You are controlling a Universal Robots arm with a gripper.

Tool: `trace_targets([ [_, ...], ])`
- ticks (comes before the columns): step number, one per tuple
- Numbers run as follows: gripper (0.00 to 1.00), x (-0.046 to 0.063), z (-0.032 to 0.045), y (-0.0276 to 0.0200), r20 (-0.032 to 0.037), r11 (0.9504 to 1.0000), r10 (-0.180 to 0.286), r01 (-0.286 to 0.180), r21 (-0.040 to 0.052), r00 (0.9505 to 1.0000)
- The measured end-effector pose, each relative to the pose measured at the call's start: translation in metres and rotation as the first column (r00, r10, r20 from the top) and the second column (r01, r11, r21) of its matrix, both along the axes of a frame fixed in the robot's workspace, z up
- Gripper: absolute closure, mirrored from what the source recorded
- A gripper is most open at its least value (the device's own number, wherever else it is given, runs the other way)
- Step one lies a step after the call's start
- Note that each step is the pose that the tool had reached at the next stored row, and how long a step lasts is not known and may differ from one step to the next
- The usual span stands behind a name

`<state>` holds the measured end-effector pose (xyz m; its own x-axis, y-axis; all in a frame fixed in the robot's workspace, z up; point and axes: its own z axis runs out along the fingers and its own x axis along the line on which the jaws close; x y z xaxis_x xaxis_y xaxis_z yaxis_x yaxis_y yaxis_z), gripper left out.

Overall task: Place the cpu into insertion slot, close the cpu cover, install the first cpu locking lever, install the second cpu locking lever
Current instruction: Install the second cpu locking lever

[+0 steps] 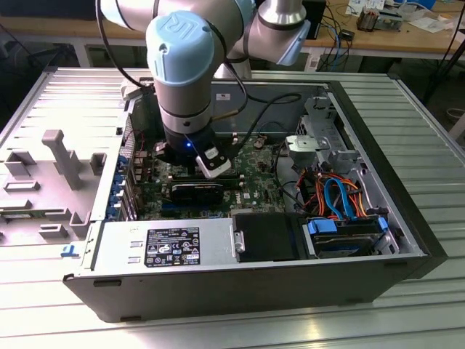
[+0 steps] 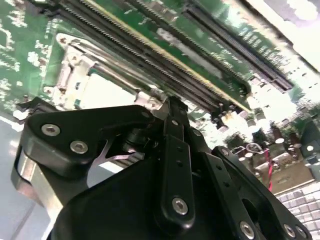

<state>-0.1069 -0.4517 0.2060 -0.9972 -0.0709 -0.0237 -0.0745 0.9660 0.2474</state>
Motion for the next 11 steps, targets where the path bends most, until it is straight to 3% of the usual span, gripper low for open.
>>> trace_targets([
  [2, 0.89, 0.016, 0.0000, 0.0049, -0.0025, 1.0000, 0.000, 0.000, 0.0050, 1.0000],
  [9, 0.89, 0.042, 0.0001, 0.0205, -0.0099, 1.0000, 0.000, 0.000, 0.0046, 1.0000],
  [11, 0.89, 0.046, 0.0007, 0.0283, -0.0108, 0.9993, -0.001, 0.000, -0.0380, 0.9999],
])
